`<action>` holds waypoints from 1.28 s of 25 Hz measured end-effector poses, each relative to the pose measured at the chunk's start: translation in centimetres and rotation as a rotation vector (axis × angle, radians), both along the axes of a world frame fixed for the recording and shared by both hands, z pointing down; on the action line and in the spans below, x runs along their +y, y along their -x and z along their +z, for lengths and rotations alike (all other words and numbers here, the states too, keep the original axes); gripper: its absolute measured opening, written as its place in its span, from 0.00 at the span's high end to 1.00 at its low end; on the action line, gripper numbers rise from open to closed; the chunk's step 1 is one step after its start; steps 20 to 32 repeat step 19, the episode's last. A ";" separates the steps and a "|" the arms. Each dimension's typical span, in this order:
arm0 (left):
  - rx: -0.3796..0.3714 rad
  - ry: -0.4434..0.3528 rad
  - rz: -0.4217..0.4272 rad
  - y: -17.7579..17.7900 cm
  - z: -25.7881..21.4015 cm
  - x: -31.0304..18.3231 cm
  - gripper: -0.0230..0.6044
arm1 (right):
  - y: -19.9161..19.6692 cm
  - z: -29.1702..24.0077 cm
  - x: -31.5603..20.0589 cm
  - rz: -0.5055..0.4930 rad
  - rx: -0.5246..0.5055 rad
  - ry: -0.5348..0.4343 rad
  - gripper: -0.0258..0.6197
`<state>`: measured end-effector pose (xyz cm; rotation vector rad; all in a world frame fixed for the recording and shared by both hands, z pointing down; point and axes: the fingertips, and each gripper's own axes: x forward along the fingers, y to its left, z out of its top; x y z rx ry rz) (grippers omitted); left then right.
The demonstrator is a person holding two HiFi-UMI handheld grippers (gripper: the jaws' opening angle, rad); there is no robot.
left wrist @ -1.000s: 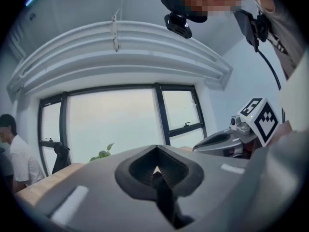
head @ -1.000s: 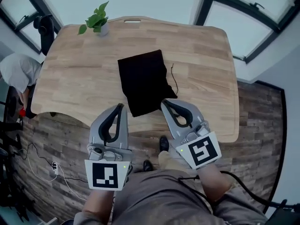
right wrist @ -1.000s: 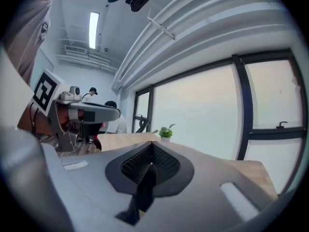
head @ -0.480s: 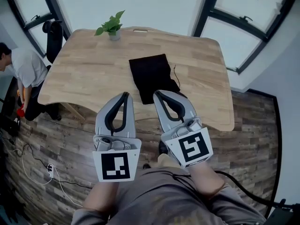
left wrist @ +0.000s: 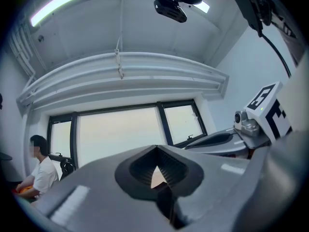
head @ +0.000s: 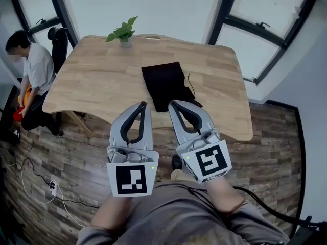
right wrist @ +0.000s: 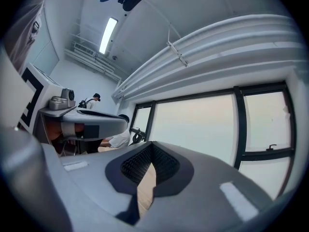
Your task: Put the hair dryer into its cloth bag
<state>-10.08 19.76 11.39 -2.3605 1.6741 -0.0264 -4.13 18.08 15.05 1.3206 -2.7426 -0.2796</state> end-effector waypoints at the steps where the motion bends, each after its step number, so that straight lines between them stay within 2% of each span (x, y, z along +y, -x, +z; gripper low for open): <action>1: -0.004 -0.002 0.003 0.0 0.0 0.1 0.96 | 0.0 0.0 0.1 0.001 0.001 -0.001 0.92; 14: -0.003 0.021 0.028 -1.2 0.6 0.4 0.96 | -0.9 0.4 0.6 0.025 0.011 0.007 0.92; 19: 0.011 0.032 0.017 -1.5 0.9 0.1 0.96 | -0.6 -0.7 0.2 -0.002 -0.024 -0.049 0.92; 32: 0.011 0.032 0.017 -1.5 0.9 0.1 0.96 | -0.6 -0.7 0.2 -0.002 -0.024 -0.049 0.92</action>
